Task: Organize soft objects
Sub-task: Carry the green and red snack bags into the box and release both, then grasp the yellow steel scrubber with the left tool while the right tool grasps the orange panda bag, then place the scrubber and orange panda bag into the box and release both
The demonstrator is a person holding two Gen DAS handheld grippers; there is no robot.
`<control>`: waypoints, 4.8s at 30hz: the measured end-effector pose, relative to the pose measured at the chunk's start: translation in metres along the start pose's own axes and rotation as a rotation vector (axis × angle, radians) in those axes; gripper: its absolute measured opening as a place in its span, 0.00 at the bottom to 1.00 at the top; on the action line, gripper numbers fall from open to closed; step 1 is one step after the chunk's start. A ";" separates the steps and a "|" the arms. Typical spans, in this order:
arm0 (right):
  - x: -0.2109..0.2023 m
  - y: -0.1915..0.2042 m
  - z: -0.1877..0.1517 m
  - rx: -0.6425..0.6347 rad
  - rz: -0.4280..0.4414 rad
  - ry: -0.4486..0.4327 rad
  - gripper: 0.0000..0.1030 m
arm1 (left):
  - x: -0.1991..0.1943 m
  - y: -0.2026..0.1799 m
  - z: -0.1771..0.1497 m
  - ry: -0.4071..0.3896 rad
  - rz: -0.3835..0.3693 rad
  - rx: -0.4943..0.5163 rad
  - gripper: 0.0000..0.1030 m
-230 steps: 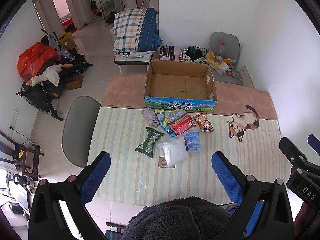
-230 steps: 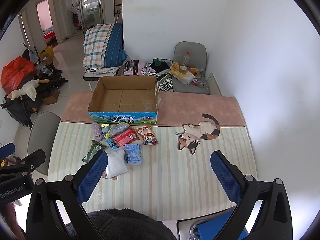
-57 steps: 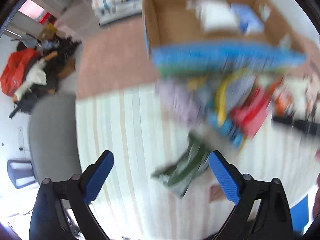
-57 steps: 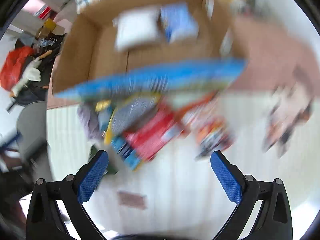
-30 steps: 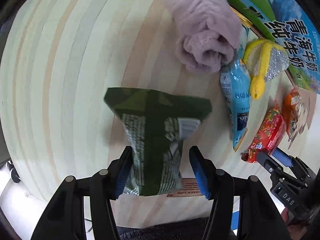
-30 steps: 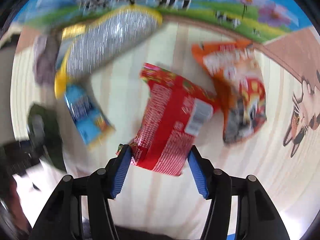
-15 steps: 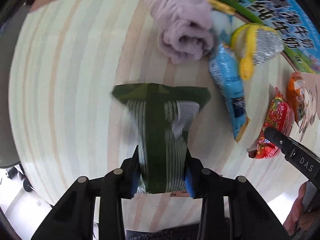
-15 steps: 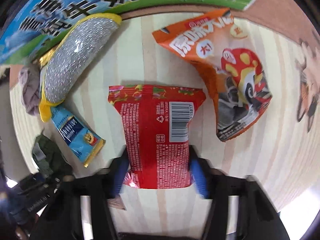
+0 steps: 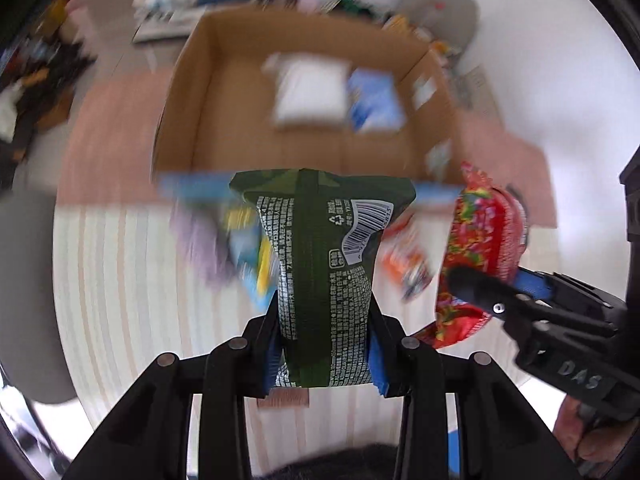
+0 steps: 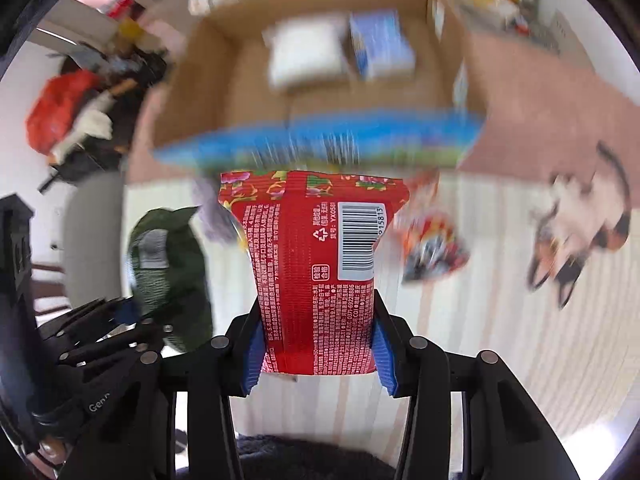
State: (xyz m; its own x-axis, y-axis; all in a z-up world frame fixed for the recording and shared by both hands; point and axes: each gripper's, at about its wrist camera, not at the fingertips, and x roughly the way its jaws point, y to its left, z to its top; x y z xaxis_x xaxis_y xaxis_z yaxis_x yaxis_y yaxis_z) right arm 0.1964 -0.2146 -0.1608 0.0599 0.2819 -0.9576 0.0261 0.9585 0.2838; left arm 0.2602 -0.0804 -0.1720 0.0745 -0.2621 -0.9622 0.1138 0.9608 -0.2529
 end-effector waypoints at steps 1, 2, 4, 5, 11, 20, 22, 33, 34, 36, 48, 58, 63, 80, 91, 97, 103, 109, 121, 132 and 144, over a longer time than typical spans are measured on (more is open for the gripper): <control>-0.005 0.008 0.019 -0.005 -0.009 -0.022 0.46 | -0.004 -0.006 0.025 -0.020 0.023 0.028 0.31; -0.013 0.008 0.038 -0.009 -0.027 -0.046 0.46 | -0.008 -0.001 0.045 -0.030 0.047 0.043 0.31; -0.018 0.006 0.078 -0.015 -0.090 -0.087 0.46 | -0.003 0.010 0.077 -0.026 0.088 0.055 0.31; -0.016 0.002 0.099 -0.002 -0.105 -0.084 0.46 | 0.005 0.013 0.098 -0.015 0.106 0.052 0.31; 0.054 -0.024 0.172 0.068 -0.145 0.016 0.46 | 0.068 0.058 0.193 0.091 0.229 0.044 0.31; 0.153 -0.036 0.179 0.070 -0.224 0.151 0.46 | 0.164 0.091 0.241 0.248 0.368 0.050 0.32; 0.164 -0.034 0.180 0.065 -0.229 0.172 0.46 | 0.175 0.093 0.245 0.259 0.375 0.052 0.32; 0.190 -0.042 0.188 0.073 -0.223 0.224 0.47 | 0.176 0.099 0.251 0.280 0.349 0.054 0.33; 0.190 -0.042 0.191 0.070 -0.225 0.231 0.47 | 0.172 0.100 0.249 0.282 0.340 0.041 0.33; 0.189 -0.042 0.193 0.063 -0.235 0.237 0.49 | 0.163 0.104 0.249 0.290 0.310 0.009 0.35; 0.104 -0.022 0.208 0.059 -0.261 0.058 1.00 | 0.045 0.065 0.200 0.069 0.219 0.084 1.00; 0.058 -0.013 0.174 0.035 -0.253 -0.062 1.00 | 0.003 0.054 0.131 -0.045 0.223 0.056 1.00; 0.041 -0.001 0.157 0.027 -0.211 -0.083 1.00 | -0.020 0.050 0.112 -0.099 0.218 0.027 1.00; 0.095 -0.047 0.055 -0.032 -0.203 0.074 1.00 | 0.053 0.081 -0.004 -0.041 0.434 0.042 0.85; 0.173 -0.078 0.061 -0.042 -0.227 0.191 1.00 | 0.154 0.012 -0.012 0.074 0.520 0.419 0.82; 0.191 -0.097 0.050 0.023 -0.223 0.254 0.74 | 0.188 0.003 -0.012 0.178 0.480 0.415 0.43; 0.187 -0.119 0.031 0.092 -0.164 0.312 0.70 | 0.193 0.014 -0.020 0.308 0.228 0.174 0.38; 0.174 -0.134 0.024 0.121 -0.098 0.319 0.70 | 0.182 0.028 -0.018 0.332 0.089 0.035 0.39; 0.187 -0.134 0.034 0.113 -0.160 0.301 0.66 | 0.204 0.025 0.006 0.331 0.100 -0.013 0.34; 0.150 -0.108 -0.005 0.165 -0.102 0.229 0.62 | 0.155 0.034 -0.046 0.237 0.080 -0.059 0.32; 0.007 -0.052 0.018 0.193 0.101 0.005 0.62 | 0.009 0.041 -0.003 0.034 -0.068 -0.087 0.32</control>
State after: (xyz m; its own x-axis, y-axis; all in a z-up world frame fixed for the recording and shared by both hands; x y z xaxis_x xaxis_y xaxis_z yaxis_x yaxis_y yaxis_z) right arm 0.2133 -0.2630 -0.1812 0.0674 0.3767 -0.9239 0.2112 0.8996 0.3822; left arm 0.2624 -0.0436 -0.1913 0.0357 -0.3252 -0.9450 0.0311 0.9455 -0.3242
